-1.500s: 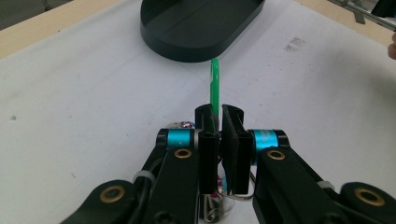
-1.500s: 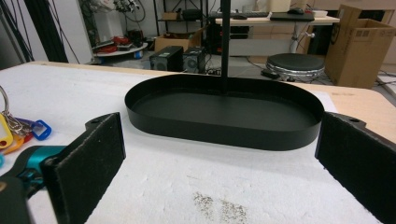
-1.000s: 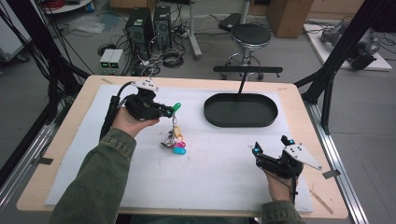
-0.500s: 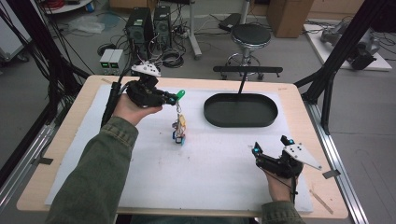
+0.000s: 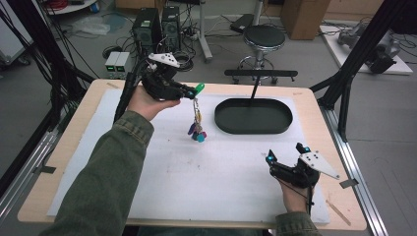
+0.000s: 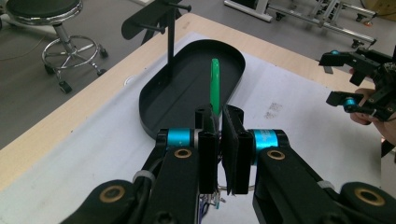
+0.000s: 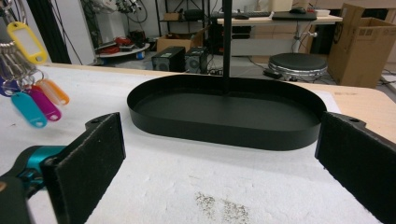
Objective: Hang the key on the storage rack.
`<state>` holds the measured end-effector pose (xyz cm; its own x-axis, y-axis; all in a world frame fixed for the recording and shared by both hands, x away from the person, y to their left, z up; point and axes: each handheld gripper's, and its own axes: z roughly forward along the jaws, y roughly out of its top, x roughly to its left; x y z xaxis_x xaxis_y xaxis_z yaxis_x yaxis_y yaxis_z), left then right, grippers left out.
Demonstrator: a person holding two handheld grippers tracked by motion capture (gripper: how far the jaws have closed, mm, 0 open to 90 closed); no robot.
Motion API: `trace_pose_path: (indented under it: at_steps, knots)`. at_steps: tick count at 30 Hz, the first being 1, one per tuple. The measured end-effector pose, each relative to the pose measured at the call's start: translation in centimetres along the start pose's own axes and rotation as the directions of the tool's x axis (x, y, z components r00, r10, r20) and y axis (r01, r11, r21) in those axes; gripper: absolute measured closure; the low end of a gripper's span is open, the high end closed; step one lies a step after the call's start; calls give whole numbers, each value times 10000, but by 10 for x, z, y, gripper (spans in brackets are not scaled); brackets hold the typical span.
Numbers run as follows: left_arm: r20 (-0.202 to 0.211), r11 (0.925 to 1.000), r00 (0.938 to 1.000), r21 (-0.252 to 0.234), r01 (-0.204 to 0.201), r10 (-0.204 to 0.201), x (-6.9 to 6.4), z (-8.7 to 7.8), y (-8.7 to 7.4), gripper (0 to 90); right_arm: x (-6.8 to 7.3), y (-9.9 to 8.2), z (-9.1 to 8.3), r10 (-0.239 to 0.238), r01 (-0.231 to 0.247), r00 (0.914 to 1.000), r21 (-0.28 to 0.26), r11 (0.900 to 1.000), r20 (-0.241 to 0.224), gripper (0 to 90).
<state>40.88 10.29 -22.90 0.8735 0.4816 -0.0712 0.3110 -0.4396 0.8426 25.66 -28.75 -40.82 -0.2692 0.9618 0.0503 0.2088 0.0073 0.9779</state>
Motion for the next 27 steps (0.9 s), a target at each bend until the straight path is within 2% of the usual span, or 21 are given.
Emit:
trace_pose_path:
  at_steps: [18, 27]
  knots:
    - [-202, 9998, 9997, -117, -168, 166, 1, 18, 30, 850, -2, 0, -2, 210, -210, 9998, -114, 9997, -37, 5]
    - [-341, 9997, 9992, -130, -201, 196, 4, 32, 46, 850, -1, 1, -2, 226, -228, 9997, -182, 9996, -133, 5]
